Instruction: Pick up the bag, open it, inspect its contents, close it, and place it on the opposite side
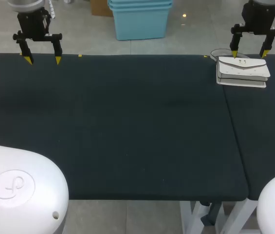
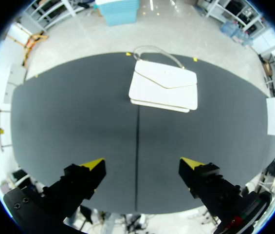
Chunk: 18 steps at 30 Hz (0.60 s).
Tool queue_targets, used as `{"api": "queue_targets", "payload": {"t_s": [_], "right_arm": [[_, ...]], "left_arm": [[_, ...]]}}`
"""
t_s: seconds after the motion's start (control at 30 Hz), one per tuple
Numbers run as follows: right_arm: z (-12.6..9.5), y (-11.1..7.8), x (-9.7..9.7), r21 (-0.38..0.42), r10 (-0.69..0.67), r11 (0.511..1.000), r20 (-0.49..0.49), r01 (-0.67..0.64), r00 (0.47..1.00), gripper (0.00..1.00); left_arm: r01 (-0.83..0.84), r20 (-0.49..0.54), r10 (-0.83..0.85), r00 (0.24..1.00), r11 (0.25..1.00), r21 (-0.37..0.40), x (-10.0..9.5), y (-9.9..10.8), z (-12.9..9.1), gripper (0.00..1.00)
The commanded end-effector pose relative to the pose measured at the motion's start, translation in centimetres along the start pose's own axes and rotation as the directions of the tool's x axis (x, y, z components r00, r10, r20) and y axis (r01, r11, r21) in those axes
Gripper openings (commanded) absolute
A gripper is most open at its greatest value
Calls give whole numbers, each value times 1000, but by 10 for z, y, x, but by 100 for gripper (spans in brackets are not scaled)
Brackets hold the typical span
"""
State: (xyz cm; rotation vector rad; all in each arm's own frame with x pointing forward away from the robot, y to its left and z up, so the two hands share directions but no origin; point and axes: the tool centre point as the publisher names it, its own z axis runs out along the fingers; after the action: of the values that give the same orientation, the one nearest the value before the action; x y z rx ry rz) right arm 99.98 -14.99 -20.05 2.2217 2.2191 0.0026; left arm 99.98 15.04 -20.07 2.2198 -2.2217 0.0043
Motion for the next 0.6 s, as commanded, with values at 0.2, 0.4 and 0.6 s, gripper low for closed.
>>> {"api": "queue_targets", "payload": {"t_s": [0.2,0.4,0.6], "right_arm": [[0,0,0,0,0,1000,0,0,1000,100],[0,0,0,0,0,1000,0,0,1000,100],[3,8,-4,-3,-27,1000,-34,27,999,100]], "left_arm": [[0,1,0,1000,1000,-1,0,0,0,100],[0,1,0,1000,1000,-1,0,0,0,100],[-155,-27,157,987,986,67,13,0,1,100]]}}
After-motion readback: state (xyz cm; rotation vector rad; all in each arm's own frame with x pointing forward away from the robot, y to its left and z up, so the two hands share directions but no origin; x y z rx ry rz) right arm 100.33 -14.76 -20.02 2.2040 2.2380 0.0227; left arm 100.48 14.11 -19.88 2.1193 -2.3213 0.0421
